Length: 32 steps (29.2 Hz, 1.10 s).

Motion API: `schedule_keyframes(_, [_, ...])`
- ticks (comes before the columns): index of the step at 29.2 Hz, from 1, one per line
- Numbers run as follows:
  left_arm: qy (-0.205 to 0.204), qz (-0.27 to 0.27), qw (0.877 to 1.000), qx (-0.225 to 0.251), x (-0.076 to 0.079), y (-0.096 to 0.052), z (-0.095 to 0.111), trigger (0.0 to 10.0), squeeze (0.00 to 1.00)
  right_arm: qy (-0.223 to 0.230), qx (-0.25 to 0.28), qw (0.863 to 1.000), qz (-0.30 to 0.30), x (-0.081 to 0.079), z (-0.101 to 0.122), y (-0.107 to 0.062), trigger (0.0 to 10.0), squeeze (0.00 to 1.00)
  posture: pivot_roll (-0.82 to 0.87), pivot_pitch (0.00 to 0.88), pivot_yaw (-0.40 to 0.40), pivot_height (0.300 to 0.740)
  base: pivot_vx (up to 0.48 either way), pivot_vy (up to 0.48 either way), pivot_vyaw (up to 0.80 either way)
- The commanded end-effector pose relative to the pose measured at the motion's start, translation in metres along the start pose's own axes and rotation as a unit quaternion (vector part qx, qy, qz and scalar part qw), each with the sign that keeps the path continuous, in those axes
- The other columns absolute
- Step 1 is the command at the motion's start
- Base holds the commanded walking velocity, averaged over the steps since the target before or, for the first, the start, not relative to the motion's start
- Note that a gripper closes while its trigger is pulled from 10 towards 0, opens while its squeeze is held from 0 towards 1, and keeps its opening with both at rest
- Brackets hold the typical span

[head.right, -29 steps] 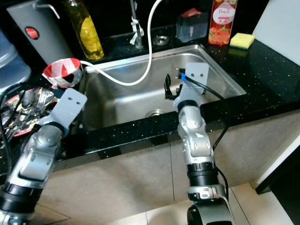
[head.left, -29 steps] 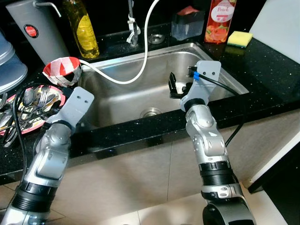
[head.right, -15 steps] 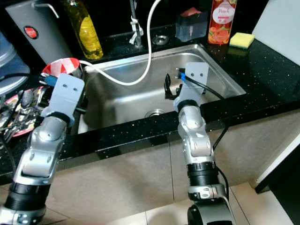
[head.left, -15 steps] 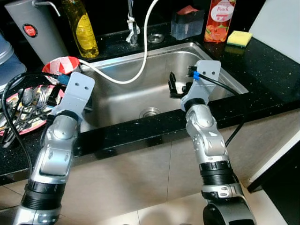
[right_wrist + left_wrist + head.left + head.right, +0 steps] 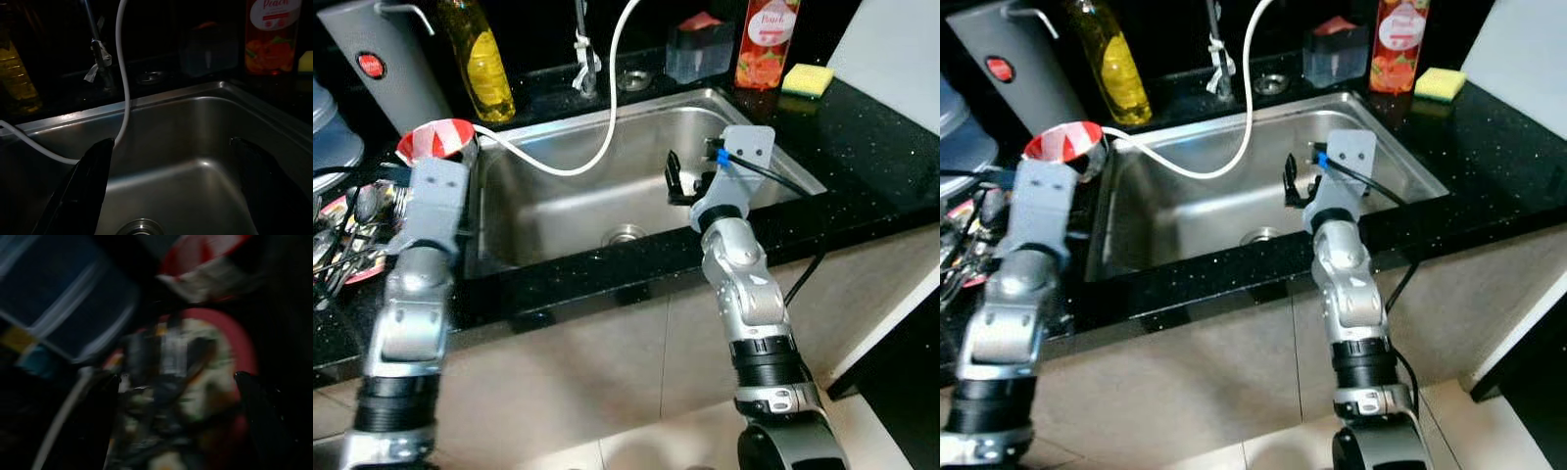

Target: Kitchen organization

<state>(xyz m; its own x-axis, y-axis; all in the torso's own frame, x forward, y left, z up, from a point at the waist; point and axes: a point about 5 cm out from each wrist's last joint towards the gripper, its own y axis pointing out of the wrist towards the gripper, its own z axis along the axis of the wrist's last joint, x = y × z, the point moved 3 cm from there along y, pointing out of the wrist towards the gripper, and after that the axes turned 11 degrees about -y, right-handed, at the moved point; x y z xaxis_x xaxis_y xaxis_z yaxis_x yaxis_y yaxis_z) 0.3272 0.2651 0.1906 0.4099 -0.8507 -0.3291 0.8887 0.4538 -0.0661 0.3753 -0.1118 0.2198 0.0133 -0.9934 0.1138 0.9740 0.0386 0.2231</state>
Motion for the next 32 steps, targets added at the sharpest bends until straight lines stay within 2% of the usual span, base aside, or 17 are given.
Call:
schedule_keyframes(1, [0.025, 0.016, 1.000, 0.000, -0.012, 0.005, -0.001, 10.0, 0.00, 0.001, 0.001, 1.000, 0.008, -0.006, 0.002, 0.000, 10.0, 0.00, 0.06, 0.000, 0.111, 0.740, 0.000, 0.000, 0.00])
schedule_keyframes(7, [0.051, 0.030, 0.998, -0.017, -0.029, 0.010, -0.006, 10.0, 0.00, 0.002, -0.001, 1.000, 0.004, -0.005, 0.001, 0.000, 10.0, 0.00, 0.06, 0.000, 0.114, 0.740, 0.000, 0.000, 0.00])
schedule_keyframes(11, [0.034, 0.029, 0.998, -0.052, -0.031, 0.012, -0.017, 10.0, 0.00, 0.004, -0.003, 1.000, 0.004, -0.006, 0.000, -0.001, 10.0, 0.00, 0.06, 0.000, 0.115, 0.740, 0.000, 0.000, 0.00])
schedule_keyframes(12, [0.033, 0.011, 0.997, -0.064, -0.028, 0.012, -0.022, 9.1, 0.00, 0.004, -0.003, 1.000, 0.004, -0.006, 0.000, -0.001, 10.0, 0.00, 0.06, 0.000, 0.115, 0.740, 0.000, 0.000, 0.00])
schedule_keyframes(13, [0.034, -0.002, 0.997, -0.071, -0.025, 0.012, -0.025, 9.1, 0.00, 0.004, -0.003, 1.000, 0.004, -0.006, 0.001, -0.001, 10.0, 0.00, 0.06, 0.001, 0.115, 0.740, 0.000, 0.000, 0.00])
schedule_keyframes(16, [0.084, -0.038, 0.992, -0.085, -0.023, 0.010, -0.032, 9.7, 0.00, 0.004, -0.002, 1.000, 0.002, -0.005, 0.001, -0.001, 10.0, 0.00, 0.06, 0.001, 0.115, 0.740, 0.000, 0.000, 0.00])
schedule_keyframes(19, [0.103, -0.037, 0.990, -0.085, -0.026, 0.010, -0.032, 9.6, 0.00, 0.004, -0.002, 1.000, 0.001, -0.004, 0.001, -0.002, 10.0, 0.00, 0.06, 0.009, 0.117, 0.740, 0.000, 0.000, 0.00])
schedule_keyframes(20, [0.136, -0.044, 0.986, -0.084, -0.030, 0.009, -0.032, 9.5, 0.00, 0.003, -0.004, 1.000, 0.000, -0.003, 0.000, -0.002, 10.0, 0.00, 0.06, 0.009, 0.117, 0.740, 0.000, 0.000, 0.00])
schedule_keyframes(21, [0.136, -0.044, 0.986, -0.084, -0.030, 0.009, -0.032, 9.5, 0.00, 0.003, -0.004, 1.000, 0.000, -0.003, 0.000, -0.002, 10.0, 0.00, 0.06, 0.009, 0.117, 0.740, 0.000, 0.000, 0.00])
schedule_keyframes(22, [0.156, -0.045, 0.984, -0.077, -0.031, 0.008, -0.030, 9.4, 0.00, 0.004, -0.004, 1.000, 0.000, -0.003, -0.001, -0.003, 10.0, 0.00, 0.06, 0.014, 0.121, 0.740, 0.000, 0.000, 0.00])
schedule_keyframes(23, [0.156, -0.045, 0.984, -0.077, -0.031, 0.008, -0.030, 9.4, 0.00, 0.004, -0.004, 1.000, 0.000, -0.003, -0.001, -0.003, 10.0, 0.00, 0.06, 0.014, 0.121, 0.740, 0.000, 0.000, 0.00])
schedule_keyframes(25, [0.208, -0.050, 0.976, -0.035, -0.034, 0.004, -0.012, 9.7, 0.00, 0.005, -0.005, 1.000, 0.000, -0.004, -0.001, -0.004, 10.0, 0.00, 0.06, 0.014, 0.121, 0.740, 0.000, 0.000, 0.00])
schedule_keyframes(30, [0.220, -0.062, 0.973, -0.018, -0.036, 0.000, 0.004, 9.9, 0.00, 0.005, -0.006, 1.000, 0.000, -0.005, -0.001, -0.004, 10.0, 0.00, 0.07, 0.021, 0.129, 0.740, 0.000, 0.000, 0.00])
schedule_keyframes(31, [0.215, -0.098, 0.971, -0.025, -0.036, -0.007, 0.013, 10.0, 0.00, 0.006, -0.007, 1.000, 0.000, -0.005, -0.002, -0.004, 10.0, 0.00, 0.08, 0.023, 0.134, 0.740, 0.000, 0.000, 0.00])
schedule_keyframes(32, [0.215, -0.108, 0.970, -0.028, -0.036, -0.009, 0.014, 10.0, 0.00, 0.006, -0.007, 1.000, 0.000, -0.006, -0.002, -0.004, 10.0, 0.00, 0.08, 0.023, 0.134, 0.740, 0.000, 0.000, 0.00])
